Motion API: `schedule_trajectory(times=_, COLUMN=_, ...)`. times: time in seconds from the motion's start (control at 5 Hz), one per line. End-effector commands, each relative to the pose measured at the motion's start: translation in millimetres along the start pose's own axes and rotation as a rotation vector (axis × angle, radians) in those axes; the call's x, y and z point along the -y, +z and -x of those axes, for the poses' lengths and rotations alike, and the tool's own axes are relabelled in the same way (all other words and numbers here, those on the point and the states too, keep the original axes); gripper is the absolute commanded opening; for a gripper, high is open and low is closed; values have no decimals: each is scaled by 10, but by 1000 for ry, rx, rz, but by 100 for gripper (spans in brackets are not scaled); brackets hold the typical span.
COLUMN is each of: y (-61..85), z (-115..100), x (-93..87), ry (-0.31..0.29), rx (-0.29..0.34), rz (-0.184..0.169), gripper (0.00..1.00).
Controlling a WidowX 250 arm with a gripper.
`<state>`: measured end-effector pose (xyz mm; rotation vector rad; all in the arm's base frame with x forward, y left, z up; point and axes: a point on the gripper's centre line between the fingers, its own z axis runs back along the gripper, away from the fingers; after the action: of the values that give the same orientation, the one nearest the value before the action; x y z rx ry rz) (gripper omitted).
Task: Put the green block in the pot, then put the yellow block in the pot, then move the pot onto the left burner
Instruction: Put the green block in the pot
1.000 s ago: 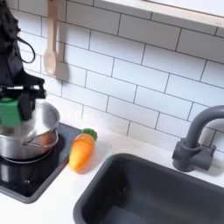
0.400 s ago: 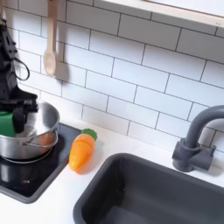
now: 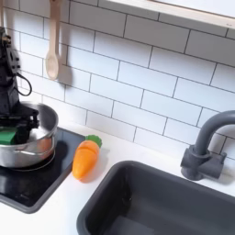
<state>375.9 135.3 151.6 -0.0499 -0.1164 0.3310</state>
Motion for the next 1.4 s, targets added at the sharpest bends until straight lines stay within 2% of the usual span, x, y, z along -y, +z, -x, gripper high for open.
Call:
schedule_trajectory(times=0.0, y=147, z=45, x=30, ry=-15, rx=25, rz=33, gripper=100)
schedule_trajectory(times=0.2, y=230, z=50, x=42, ry=-14, rx=38, rz=41, gripper=100)
schedule_trajectory(times=0.8, y=574, z=129, x=-139, ry=27, rx=106, rz=74, gripper=100)
schedule_trajectory(times=1.2, y=599, z=123, x=-337, ry=82, rx=110, rz=74, gripper=100)
